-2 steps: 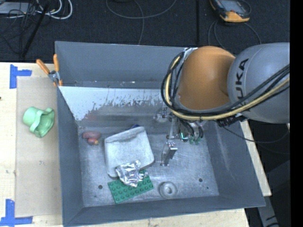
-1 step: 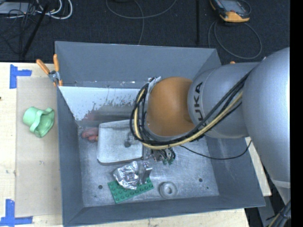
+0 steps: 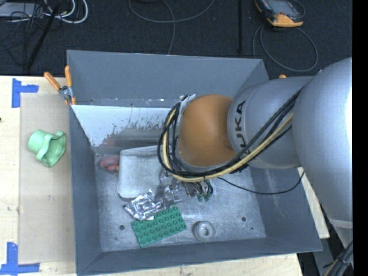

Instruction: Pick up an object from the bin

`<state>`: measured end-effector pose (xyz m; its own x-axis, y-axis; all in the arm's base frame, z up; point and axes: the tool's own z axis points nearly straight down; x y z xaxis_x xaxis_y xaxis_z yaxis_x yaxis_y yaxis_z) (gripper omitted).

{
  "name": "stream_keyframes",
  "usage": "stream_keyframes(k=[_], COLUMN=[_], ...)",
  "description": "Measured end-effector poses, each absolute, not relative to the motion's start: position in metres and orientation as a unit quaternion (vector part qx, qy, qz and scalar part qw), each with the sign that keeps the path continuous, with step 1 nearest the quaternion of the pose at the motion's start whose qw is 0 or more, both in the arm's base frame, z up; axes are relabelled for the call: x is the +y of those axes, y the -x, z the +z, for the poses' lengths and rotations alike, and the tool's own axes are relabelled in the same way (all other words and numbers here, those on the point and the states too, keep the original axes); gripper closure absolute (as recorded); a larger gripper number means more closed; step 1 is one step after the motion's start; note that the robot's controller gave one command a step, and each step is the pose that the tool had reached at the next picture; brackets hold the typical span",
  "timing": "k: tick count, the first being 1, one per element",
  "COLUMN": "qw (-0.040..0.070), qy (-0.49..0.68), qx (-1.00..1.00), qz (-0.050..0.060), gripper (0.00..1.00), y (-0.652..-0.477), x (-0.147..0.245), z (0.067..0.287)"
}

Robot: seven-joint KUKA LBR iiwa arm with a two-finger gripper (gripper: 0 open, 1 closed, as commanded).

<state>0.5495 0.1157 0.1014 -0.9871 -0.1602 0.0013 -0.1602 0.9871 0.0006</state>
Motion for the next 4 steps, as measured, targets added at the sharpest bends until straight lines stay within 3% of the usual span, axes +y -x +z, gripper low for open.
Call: stream_keyframes(k=[1, 2, 3, 4], qw=[0.004, 0.002, 0.006, -0.003], qy=[-0.08, -0.242, -0.239, -0.251], qx=[-0.997, -0.97, -0.971, -0.968], qz=[0.0, 0.002, 0.001, 0.0], gripper=[0.0, 0.0, 1.0, 1.0], y=[-0.548, -0.536, -0.535, -0.519], x=[0.116, 0.16, 0.16, 0.146], z=[0.101, 0.073, 0.076, 0.25])
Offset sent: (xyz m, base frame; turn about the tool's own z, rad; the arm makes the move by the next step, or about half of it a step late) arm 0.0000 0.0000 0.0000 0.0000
